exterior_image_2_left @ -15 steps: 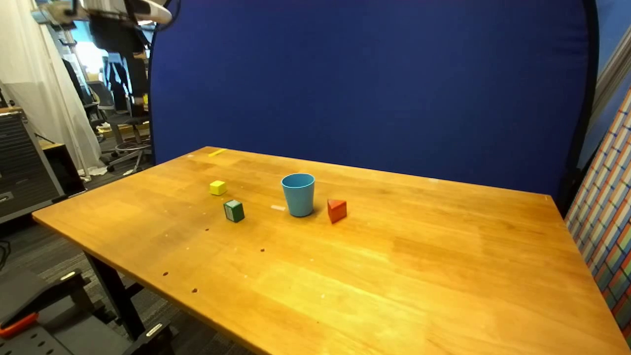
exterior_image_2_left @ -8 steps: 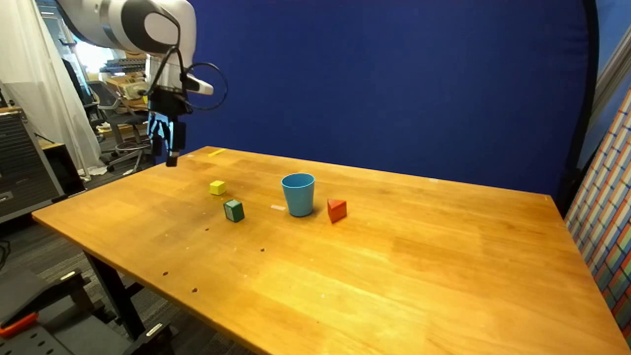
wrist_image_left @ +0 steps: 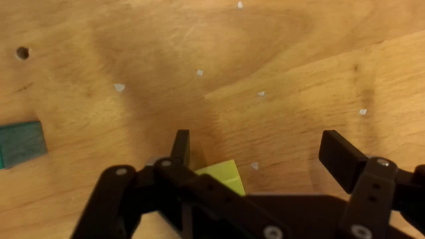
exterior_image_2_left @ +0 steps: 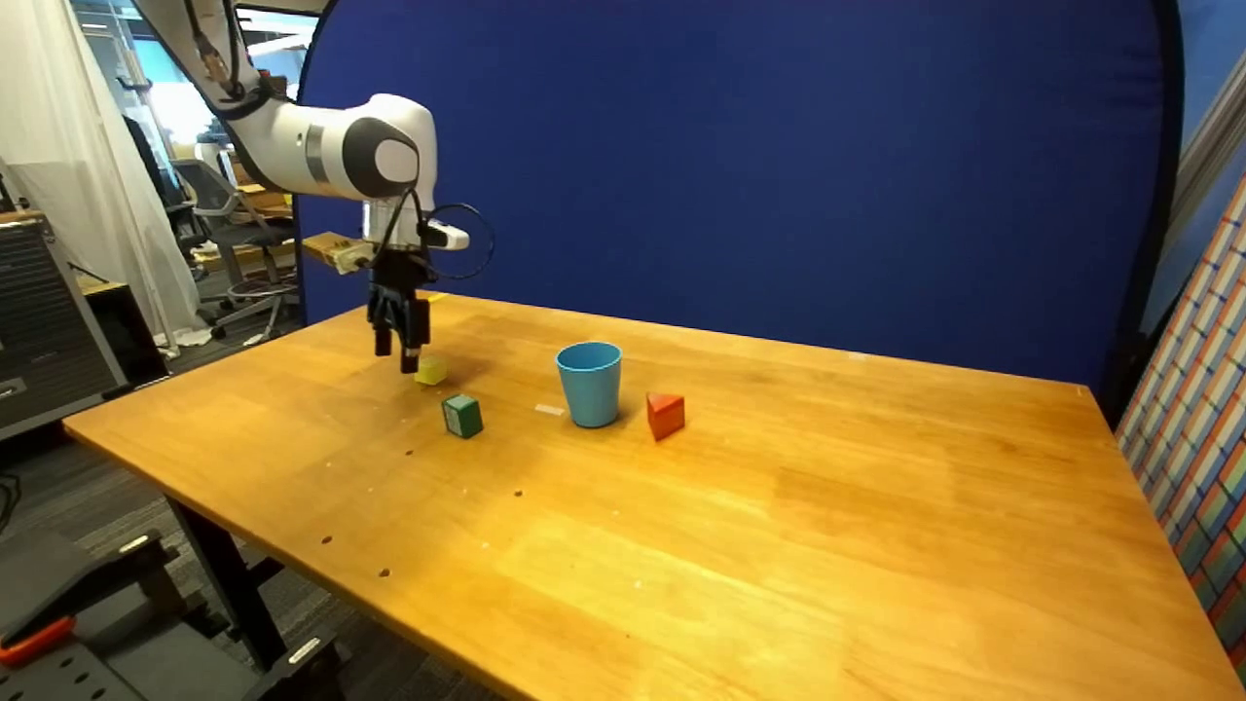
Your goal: Pick the yellow cube and put it in the cup
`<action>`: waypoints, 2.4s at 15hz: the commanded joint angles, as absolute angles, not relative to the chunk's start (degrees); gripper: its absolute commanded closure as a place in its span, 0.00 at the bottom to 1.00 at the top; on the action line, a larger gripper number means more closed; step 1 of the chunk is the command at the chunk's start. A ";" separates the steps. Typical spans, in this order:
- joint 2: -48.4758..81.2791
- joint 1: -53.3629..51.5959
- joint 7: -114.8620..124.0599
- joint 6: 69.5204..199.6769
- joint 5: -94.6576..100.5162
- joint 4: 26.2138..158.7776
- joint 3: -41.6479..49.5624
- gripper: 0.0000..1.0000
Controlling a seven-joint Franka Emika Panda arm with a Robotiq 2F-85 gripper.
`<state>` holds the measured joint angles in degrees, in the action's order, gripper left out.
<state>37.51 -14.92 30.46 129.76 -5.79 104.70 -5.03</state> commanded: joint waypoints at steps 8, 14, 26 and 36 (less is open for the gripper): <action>43.98 -17.20 36.81 129.20 -4.09 96.90 -0.05 0.51; 38.01 -15.09 40.29 131.25 -7.70 102.70 0.10 0.82; 15.74 -5.91 54.36 143.35 -8.10 121.75 8.73 0.82; 19.33 -2.19 64.29 151.72 -8.82 123.88 9.48 0.82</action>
